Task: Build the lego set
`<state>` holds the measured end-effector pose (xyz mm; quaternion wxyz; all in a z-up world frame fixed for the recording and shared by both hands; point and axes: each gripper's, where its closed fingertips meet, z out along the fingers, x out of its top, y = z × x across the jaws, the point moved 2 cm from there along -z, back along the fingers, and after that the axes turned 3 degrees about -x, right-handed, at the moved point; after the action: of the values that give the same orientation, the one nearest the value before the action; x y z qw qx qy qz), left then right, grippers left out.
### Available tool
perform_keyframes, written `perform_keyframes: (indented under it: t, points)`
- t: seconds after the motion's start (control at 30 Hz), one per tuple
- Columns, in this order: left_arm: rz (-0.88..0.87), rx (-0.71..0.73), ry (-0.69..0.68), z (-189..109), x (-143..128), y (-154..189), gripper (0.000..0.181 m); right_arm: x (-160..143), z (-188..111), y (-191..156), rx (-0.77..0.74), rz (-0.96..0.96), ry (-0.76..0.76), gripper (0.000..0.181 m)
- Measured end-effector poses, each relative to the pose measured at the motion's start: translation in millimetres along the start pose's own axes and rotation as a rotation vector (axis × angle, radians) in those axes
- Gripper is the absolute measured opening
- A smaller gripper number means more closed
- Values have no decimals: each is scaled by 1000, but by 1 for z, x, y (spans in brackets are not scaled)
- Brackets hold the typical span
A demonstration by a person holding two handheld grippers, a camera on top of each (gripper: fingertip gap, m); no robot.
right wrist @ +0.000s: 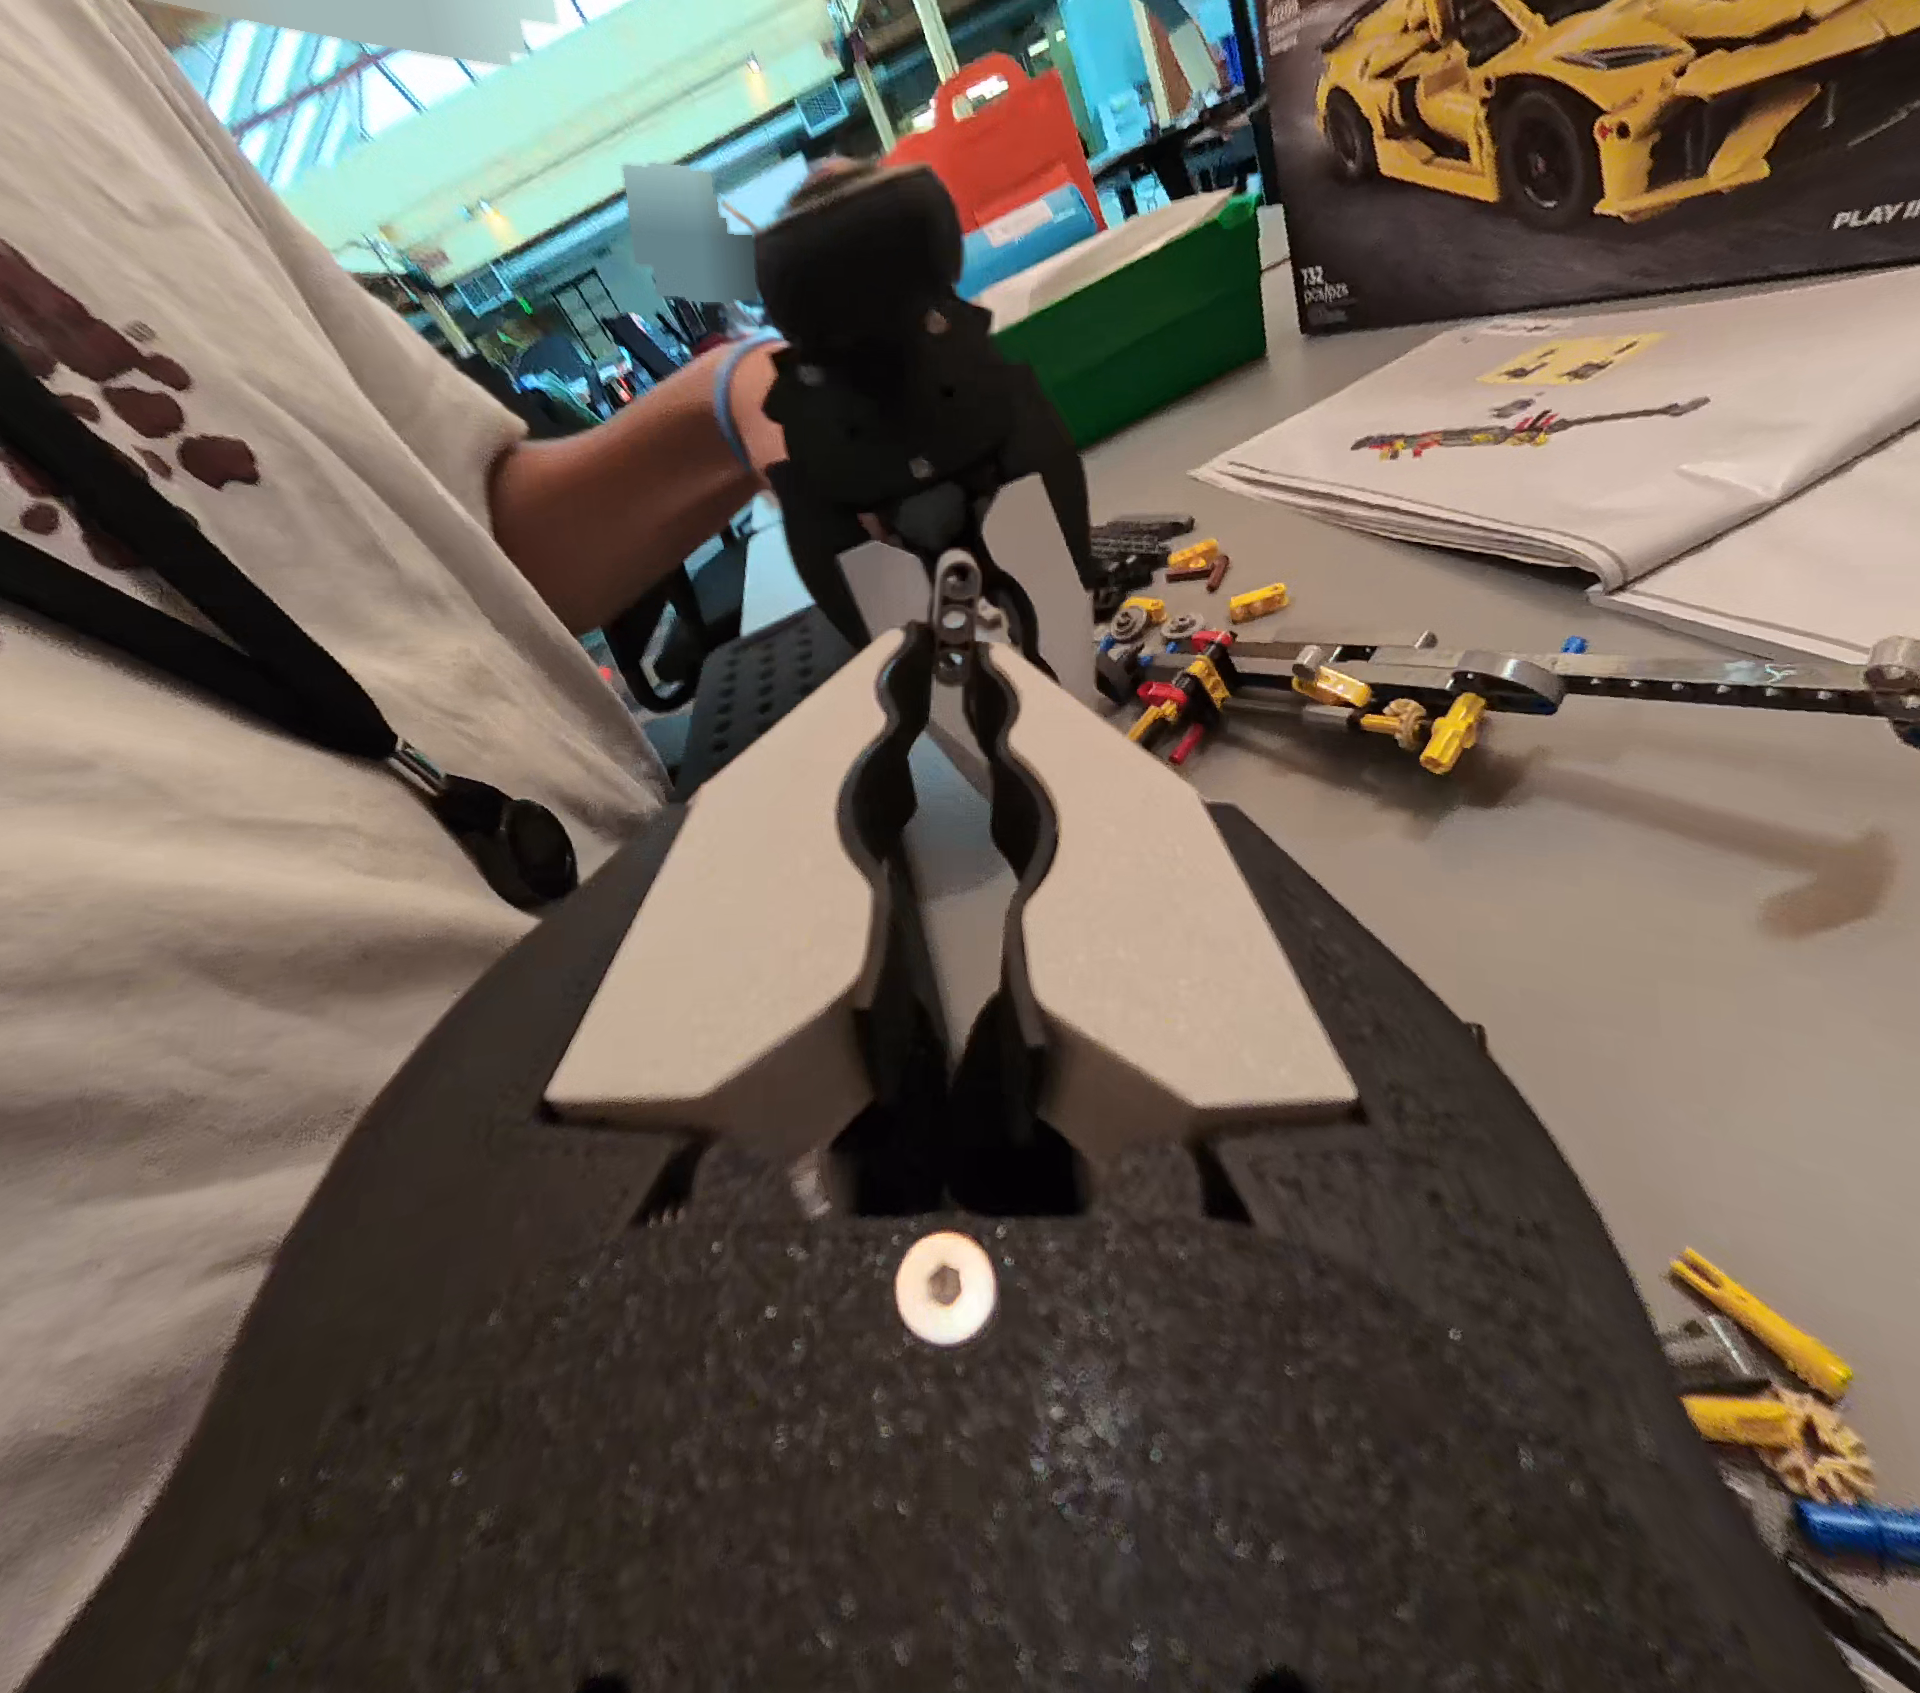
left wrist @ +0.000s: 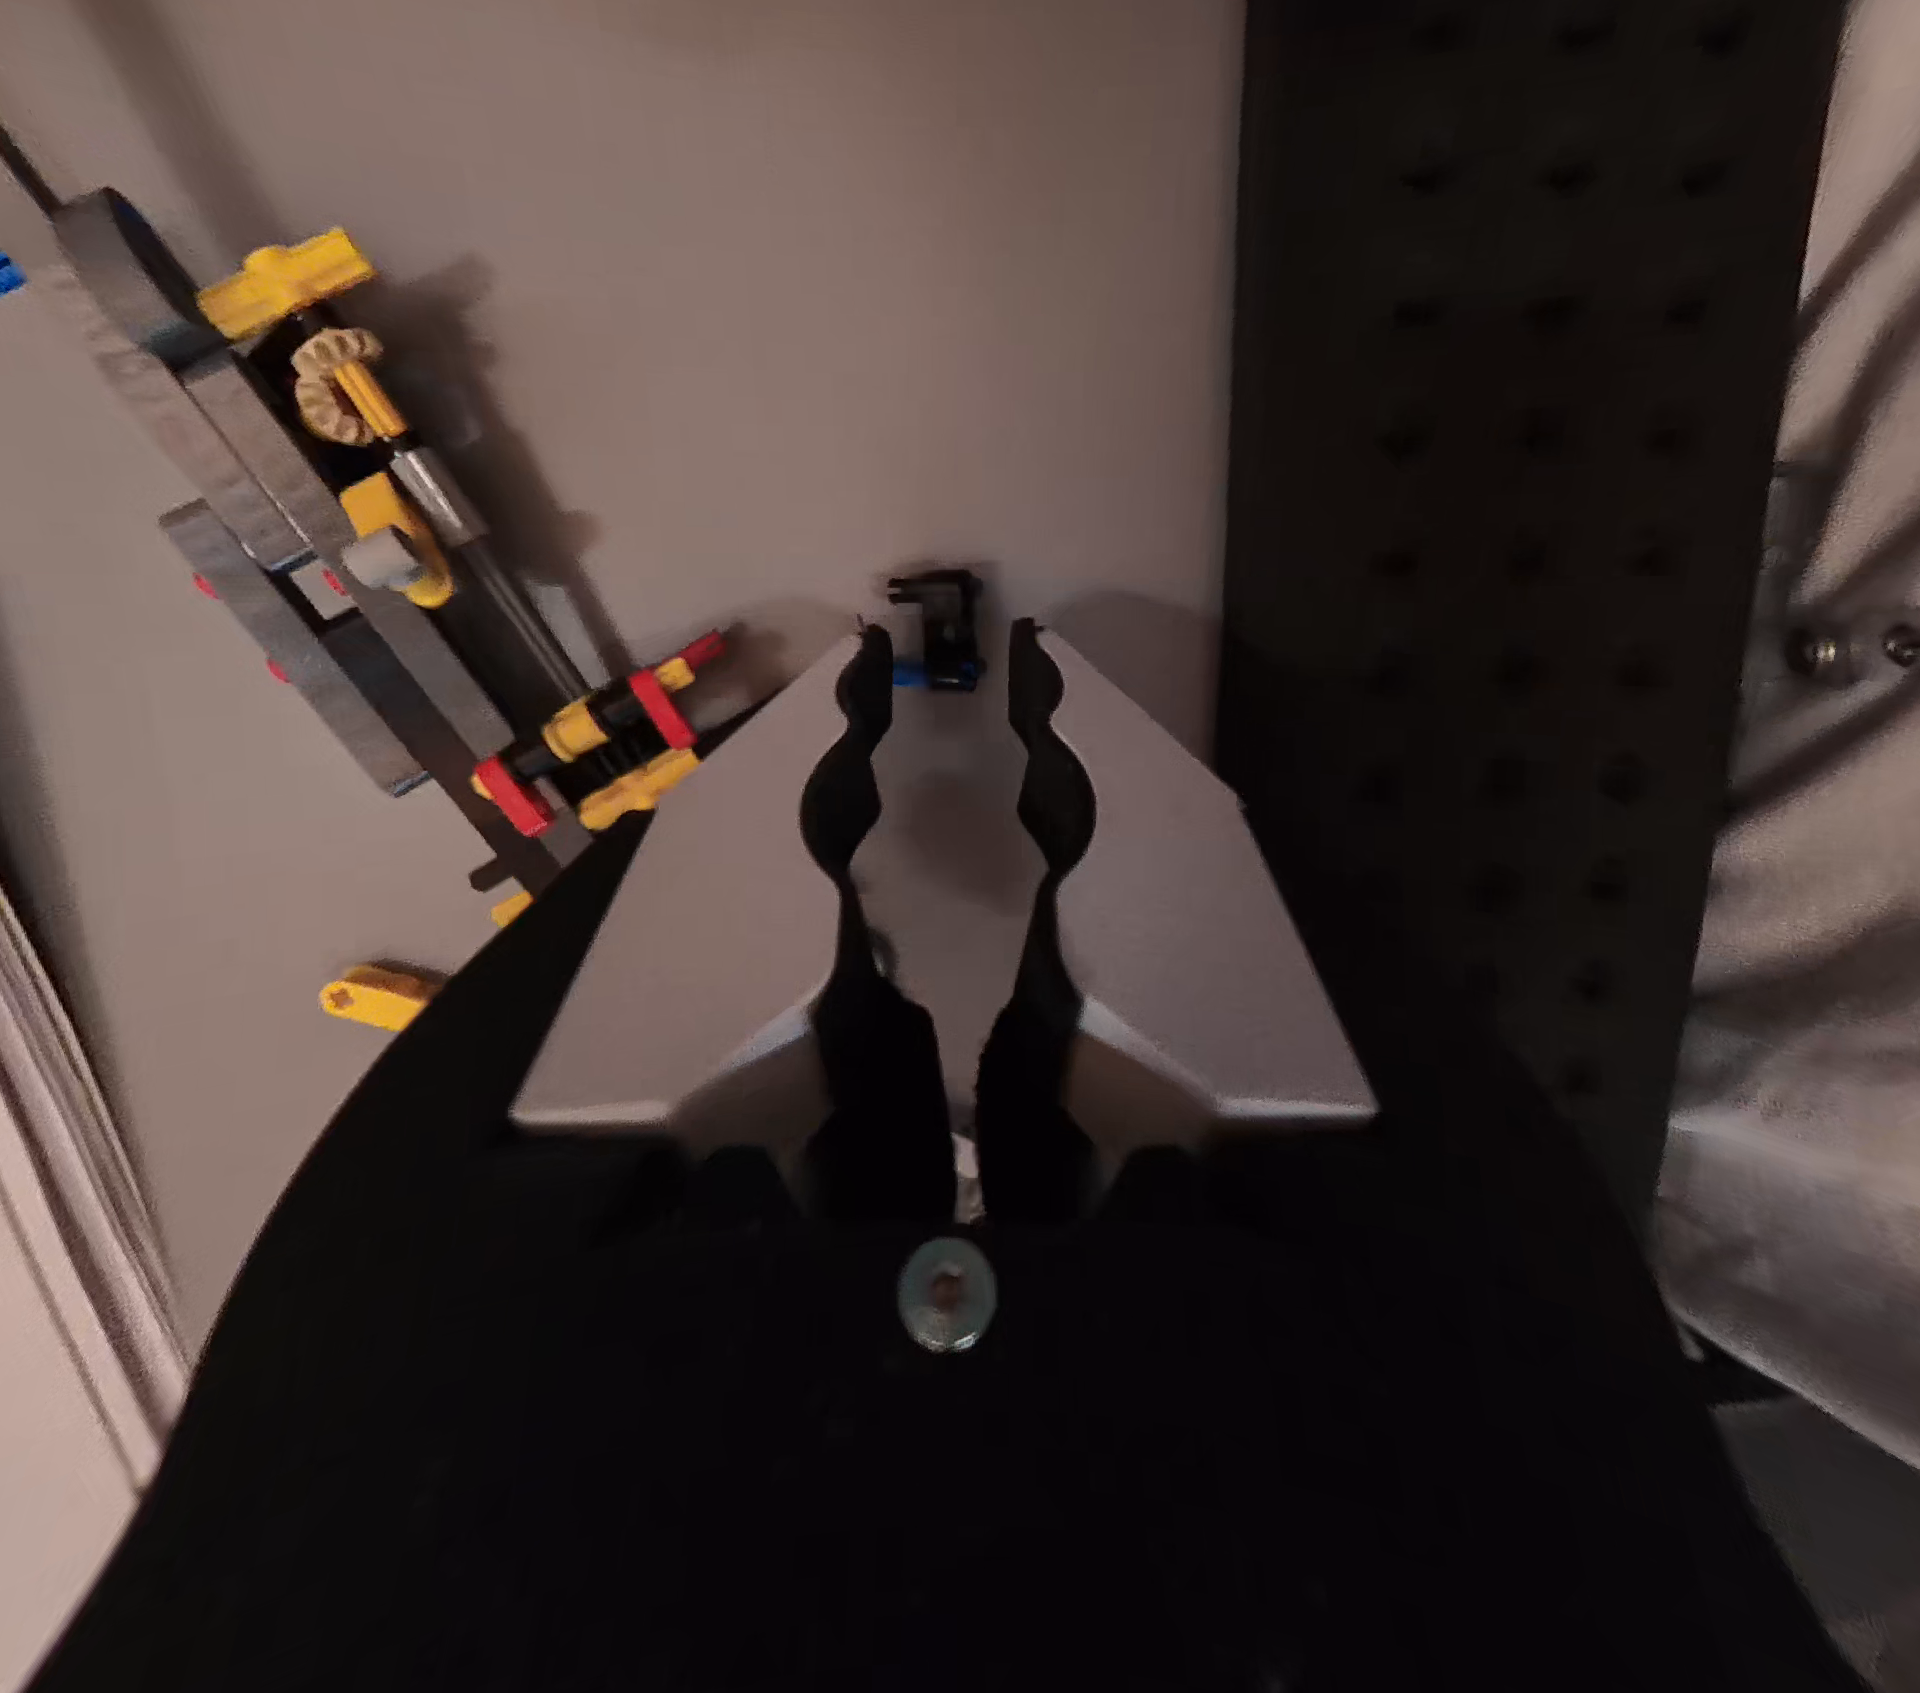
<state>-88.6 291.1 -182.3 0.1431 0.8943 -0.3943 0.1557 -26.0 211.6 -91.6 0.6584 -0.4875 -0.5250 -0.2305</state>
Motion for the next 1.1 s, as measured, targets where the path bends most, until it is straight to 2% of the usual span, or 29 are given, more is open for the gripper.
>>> perform_keyframes:
  t: [0.1, 0.2, 0.3, 0.43, 0.6, 0.7, 0.83, 1.0, 1.1]
  points:
    - [39, -37, -30, 1, 2, -4, 19, 3, -3, -2, 13, -3, 26, 6]
    - [72, 19, -41, 0, 7, -7, 14, 2, -3, -2, 5, -13, 22, 6]
    - [90, 148, -59, -2, 6, -7, 24, 2, -3, 0, -8, -5, 24, 6]
    - [69, 250, -48, 2, 0, 6, 26, 3, -4, 0, -3, 6, 32, 6]
    - [27, 538, 8, -2, 4, -4, 26, 2, -3, -1, 12, 10, 22, 6]
    - [11, 660, 38, -5, 5, -3, 26, 3, -4, -2, 16, 8, 26, 6]
    - [-42, 734, 64, -3, 4, 3, 38, 4, -5, -4, 30, 9, 37, 7]
    - [-144, 830, 155, -13, 9, 2, 39, 5, -5, -7, 49, 0, 41, 7]
    - [-151, 861, 111, -9, 5, 1, 33, 7, -7, -9, 53, -13, 57, 6]
